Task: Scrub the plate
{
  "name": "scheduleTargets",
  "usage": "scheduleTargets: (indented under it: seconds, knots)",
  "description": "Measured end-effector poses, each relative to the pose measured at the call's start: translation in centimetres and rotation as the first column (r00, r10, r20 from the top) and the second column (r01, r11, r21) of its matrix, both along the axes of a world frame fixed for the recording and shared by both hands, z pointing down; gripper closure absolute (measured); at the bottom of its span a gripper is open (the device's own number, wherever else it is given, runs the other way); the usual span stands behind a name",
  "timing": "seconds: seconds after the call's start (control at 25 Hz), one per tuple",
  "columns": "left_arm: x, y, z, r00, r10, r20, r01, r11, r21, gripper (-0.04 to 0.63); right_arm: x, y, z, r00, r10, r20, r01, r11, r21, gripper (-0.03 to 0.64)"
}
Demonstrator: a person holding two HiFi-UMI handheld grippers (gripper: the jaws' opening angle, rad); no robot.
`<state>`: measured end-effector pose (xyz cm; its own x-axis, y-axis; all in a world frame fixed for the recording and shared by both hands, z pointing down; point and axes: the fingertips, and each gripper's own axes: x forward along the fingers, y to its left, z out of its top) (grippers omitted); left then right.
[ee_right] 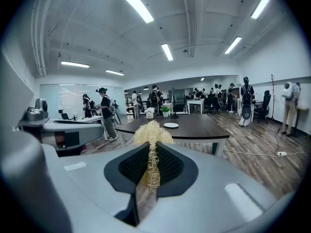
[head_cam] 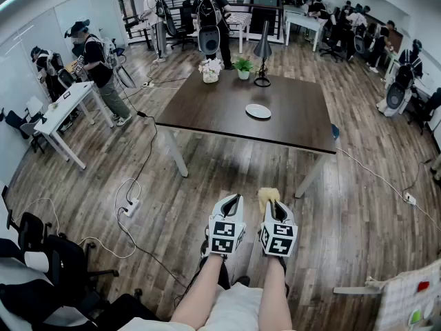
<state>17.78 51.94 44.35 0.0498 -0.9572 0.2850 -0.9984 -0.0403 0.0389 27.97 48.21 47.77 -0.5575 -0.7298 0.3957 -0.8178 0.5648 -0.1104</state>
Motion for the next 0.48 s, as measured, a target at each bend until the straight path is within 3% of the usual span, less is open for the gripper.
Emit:
scheduleTargets:
  seconds: [0.48]
  knots:
    - [0.6, -4.8, 0.6, 0.999, 0.025, 0.021, -0.025, 1.0, -0.008, 0.594, 1.5, -4.4, 0.9, 0.998, 0.033, 0.049, -0.033, 0.999, -0.005, 0.558]
